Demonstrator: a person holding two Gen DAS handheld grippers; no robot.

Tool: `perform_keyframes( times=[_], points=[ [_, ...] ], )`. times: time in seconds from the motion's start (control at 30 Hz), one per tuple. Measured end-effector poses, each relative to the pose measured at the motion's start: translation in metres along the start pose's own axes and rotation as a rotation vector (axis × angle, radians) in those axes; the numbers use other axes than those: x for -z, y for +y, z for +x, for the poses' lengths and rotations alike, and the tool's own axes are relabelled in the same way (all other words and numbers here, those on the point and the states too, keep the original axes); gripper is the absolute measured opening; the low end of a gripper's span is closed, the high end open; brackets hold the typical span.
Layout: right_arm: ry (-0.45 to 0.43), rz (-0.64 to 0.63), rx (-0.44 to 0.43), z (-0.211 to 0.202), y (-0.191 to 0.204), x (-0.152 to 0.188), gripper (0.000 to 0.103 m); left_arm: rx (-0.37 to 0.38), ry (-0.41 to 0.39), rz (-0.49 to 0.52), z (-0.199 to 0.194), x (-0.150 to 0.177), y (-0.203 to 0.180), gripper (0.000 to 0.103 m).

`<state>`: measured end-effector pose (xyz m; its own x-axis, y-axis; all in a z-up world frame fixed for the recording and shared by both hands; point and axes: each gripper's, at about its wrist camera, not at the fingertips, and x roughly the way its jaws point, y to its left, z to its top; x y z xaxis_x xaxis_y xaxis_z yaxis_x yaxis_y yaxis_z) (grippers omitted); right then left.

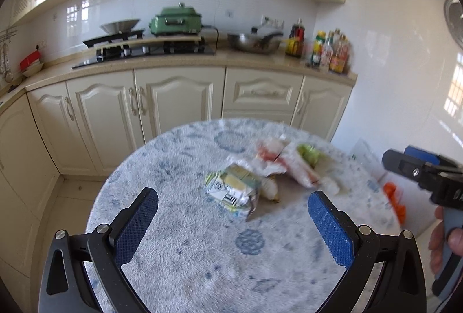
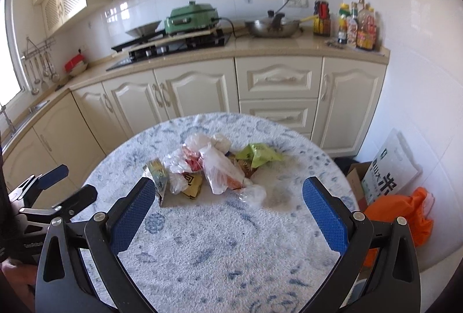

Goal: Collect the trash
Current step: 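Grasp a yellow-and-white snack box with the left tool while the right tool grasps a clear plastic bag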

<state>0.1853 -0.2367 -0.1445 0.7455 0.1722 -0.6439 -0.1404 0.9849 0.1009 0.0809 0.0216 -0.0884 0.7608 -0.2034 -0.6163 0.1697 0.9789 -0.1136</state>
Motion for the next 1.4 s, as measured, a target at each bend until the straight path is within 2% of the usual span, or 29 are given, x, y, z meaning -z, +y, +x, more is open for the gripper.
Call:
perform_keyframes(
  times=[0.23,0.47,0.63,0.8,0.87,0.9,0.93,0.97,1.0,1.07,1.17,1.23,1.4],
  points=[
    [0.089,-0.001,-0.013,0.048,-0.012,0.003,0.103,-0.034,0.104,0.047,0.081,0.000,0.003,0.102],
    [0.177,-0.018,-0.058,0.104,-0.019,0.002,0.103,-0.038,0.155,0.069,0.143,-0.010,0.006,0.102],
    [0.198,-0.054,-0.095,0.135,-0.013,-0.002,0.101,-0.029,0.179,0.112,0.176,-0.019,0.002,0.102],
    [0.191,-0.130,-0.136,0.160,0.002,-0.010,0.091,-0.003,0.183,0.135,0.195,-0.024,-0.007,0.100],
    [0.225,-0.157,-0.138,0.176,0.007,-0.009,0.078,0.034,0.203,0.105,0.205,-0.025,-0.006,0.091],
    [0.240,-0.160,-0.137,0.182,0.008,-0.007,0.073,0.059,0.214,0.083,0.207,-0.024,-0.005,0.081],
    [0.255,-0.161,-0.135,0.187,0.009,-0.004,0.061,0.072,0.215,0.068,0.209,-0.024,-0.004,0.080],
    [0.248,-0.167,-0.126,0.186,0.010,-0.002,0.054,0.064,0.204,0.061,0.208,-0.024,-0.002,0.080],
    [0.240,-0.170,-0.129,0.183,0.010,0.001,0.051,0.061,0.198,0.058,0.206,-0.023,0.000,0.080],
    [0.241,-0.147,-0.144,0.178,0.008,0.004,0.038,0.071,0.186,0.027,0.202,-0.023,0.007,0.079],
    [0.232,-0.086,-0.166,0.164,-0.001,0.010,0.034,0.070,0.174,-0.015,0.192,-0.017,0.016,0.079],
    [0.232,-0.005,-0.221,0.152,-0.011,0.015,0.032,0.067,0.163,-0.032,0.185,-0.015,0.021,0.079],
    [0.250,0.097,-0.285,0.122,-0.033,0.035,0.029,0.068,0.137,-0.038,0.160,-0.001,0.018,0.078]
  ],
)
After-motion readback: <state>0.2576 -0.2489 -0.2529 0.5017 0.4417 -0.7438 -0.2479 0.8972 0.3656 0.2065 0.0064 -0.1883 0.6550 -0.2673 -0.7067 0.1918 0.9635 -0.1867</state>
